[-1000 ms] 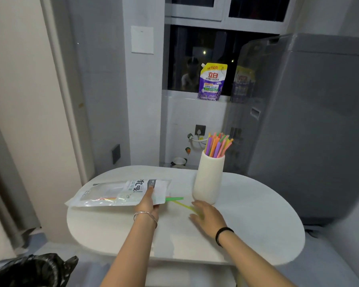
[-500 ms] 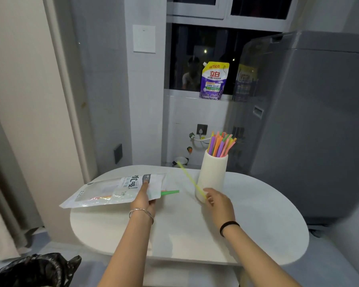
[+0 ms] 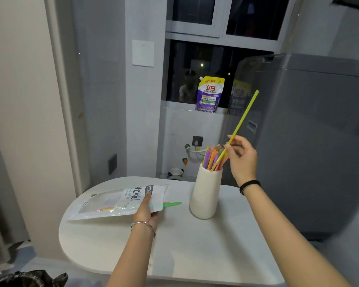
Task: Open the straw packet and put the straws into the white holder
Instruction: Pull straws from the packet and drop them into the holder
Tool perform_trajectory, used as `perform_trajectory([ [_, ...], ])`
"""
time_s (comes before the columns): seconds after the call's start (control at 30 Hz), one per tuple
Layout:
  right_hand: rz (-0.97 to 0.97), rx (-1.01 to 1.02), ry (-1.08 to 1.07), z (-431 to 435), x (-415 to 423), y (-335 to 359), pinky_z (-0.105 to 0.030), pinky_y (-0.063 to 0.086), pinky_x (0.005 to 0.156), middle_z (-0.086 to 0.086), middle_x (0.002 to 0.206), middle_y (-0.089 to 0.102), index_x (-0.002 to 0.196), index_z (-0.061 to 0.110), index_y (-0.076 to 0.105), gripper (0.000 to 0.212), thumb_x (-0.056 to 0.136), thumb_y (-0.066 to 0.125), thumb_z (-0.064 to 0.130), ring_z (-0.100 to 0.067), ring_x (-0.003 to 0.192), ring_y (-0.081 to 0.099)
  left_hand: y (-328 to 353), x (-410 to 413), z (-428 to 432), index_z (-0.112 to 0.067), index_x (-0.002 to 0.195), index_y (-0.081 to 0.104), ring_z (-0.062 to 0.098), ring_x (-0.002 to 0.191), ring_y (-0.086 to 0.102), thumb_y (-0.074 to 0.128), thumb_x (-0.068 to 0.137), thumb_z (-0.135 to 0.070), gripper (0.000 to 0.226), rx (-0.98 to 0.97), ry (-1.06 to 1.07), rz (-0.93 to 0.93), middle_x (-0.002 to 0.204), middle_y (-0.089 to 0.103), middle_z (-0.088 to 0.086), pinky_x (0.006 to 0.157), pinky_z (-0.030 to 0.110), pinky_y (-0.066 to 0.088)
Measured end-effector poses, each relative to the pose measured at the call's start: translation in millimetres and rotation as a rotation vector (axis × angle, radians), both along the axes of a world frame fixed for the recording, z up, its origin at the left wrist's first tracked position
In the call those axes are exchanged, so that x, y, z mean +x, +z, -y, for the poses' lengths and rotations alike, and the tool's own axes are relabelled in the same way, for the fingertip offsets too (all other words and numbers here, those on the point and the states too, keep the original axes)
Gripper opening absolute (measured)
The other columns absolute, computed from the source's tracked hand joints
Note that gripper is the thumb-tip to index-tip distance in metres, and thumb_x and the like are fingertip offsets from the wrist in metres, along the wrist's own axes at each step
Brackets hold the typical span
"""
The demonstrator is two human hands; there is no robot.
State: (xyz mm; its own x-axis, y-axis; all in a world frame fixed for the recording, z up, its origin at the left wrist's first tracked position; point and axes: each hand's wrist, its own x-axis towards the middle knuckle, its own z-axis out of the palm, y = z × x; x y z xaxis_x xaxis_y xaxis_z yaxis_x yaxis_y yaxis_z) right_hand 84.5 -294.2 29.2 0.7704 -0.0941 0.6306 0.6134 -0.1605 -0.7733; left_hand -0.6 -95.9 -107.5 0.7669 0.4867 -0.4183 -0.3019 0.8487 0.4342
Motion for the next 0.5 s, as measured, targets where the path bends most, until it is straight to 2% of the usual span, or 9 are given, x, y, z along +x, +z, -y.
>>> perform_trajectory([
  [0.13,0.004,-0.015,0.008,-1,8,3,-0.017,0.054,0.074,-0.015,0.104,0.066,0.106,0.009,0.063,0.021,0.087,0.059,0.002,-0.019,0.089,0.065,0,1,0,-0.009,0.141,0.047,0.012,0.077,0.06,0.063,0.09,-0.008,0.053,0.002,0.002,-0.006,0.093,0.062,-0.001,0.04,0.02,0.054],
  [0.3,-0.014,-0.094,-0.003,-5,13,3,-0.034,0.056,0.081,-0.012,0.099,0.068,0.102,0.007,0.064,0.017,0.086,0.06,0.002,-0.024,0.091,0.065,-1,2,-1,-0.009,0.141,0.047,0.012,0.078,0.06,0.062,0.091,-0.008,0.052,0.007,0.006,-0.002,0.093,0.062,-0.002,0.04,0.019,0.053],
  [0.33,-0.046,-0.156,-0.003,-5,15,1,-0.034,0.055,0.08,-0.011,0.098,0.069,0.101,0.005,0.066,0.017,0.085,0.061,0.005,-0.024,0.091,0.065,-1,2,-1,-0.009,0.14,0.048,0.012,0.078,0.06,0.062,0.091,-0.009,0.052,0.006,0.001,-0.001,0.093,0.062,-0.002,0.04,0.019,0.053],
  [0.43,-0.158,-0.402,0.023,-5,20,-5,-0.022,0.047,0.073,-0.007,0.1,0.069,0.104,0.007,0.069,0.021,0.086,0.065,0.018,-0.018,0.091,0.061,-2,2,-1,-0.009,0.14,0.048,0.011,0.078,0.06,0.062,0.091,-0.009,0.051,0.007,-0.004,0.003,0.093,0.062,-0.002,0.042,0.019,0.054],
  [0.5,-0.159,-0.402,0.02,-4,22,-1,-0.024,0.045,0.077,-0.004,0.1,0.068,0.103,0.008,0.068,0.023,0.087,0.063,0.023,-0.016,0.092,0.059,-2,3,-1,-0.009,0.14,0.048,0.011,0.078,0.059,0.061,0.091,-0.009,0.051,0.01,0.005,0.002,0.092,0.062,-0.003,0.041,0.018,0.053],
])
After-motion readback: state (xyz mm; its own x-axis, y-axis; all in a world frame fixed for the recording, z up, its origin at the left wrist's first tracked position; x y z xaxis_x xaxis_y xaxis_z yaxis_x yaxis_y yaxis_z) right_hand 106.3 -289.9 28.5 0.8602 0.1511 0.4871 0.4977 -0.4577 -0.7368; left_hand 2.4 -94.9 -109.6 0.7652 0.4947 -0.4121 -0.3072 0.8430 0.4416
